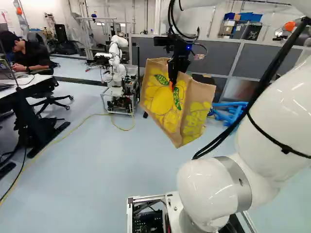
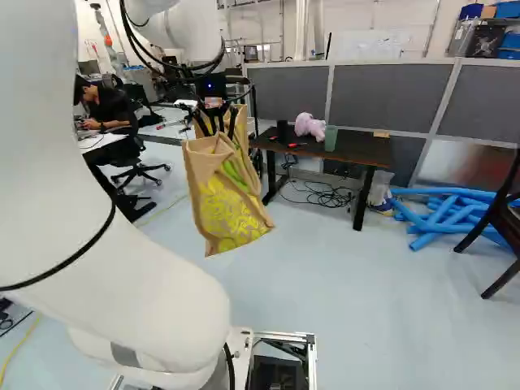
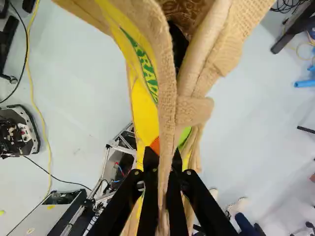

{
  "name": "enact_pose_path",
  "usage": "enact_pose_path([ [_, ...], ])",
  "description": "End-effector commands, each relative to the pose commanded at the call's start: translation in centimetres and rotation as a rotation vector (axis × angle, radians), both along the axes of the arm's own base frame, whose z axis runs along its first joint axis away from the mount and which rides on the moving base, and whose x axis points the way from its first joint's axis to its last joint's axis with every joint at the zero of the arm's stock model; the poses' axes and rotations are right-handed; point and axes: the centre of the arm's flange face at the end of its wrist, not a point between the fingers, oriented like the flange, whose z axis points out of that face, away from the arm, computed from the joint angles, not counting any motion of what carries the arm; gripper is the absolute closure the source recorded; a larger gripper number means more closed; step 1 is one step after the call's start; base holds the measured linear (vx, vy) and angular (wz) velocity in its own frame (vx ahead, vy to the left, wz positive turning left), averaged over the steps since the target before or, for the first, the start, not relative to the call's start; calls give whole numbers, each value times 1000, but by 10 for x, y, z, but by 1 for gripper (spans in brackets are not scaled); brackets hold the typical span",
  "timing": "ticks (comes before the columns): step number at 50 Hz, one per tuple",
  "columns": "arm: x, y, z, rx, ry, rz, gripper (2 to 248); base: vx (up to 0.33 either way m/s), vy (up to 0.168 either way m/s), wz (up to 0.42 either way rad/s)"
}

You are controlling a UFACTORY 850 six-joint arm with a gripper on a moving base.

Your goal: Pick up the bag on the ground and place it on the table

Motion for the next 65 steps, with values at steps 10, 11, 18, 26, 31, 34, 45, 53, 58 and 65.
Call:
enact_pose_path([
  [10,0,0,0,0,0,0,228,75,-85,-171],
  [11,0,0,0,0,0,0,228,76,-92,-197],
  [18,0,0,0,0,0,0,228,84,-97,-208],
  [26,0,0,0,0,0,0,228,93,-107,-223],
  [31,0,0,0,0,0,0,228,115,-115,-247],
  [34,0,0,0,0,0,0,228,116,-119,-240],
  [45,0,0,0,0,0,0,228,120,-111,-234],
  [53,0,0,0,0,0,0,228,119,-107,-221],
  [58,0,0,0,0,0,0,228,126,-109,-188],
  [65,0,0,0,0,0,0,228,136,-76,-38],
])
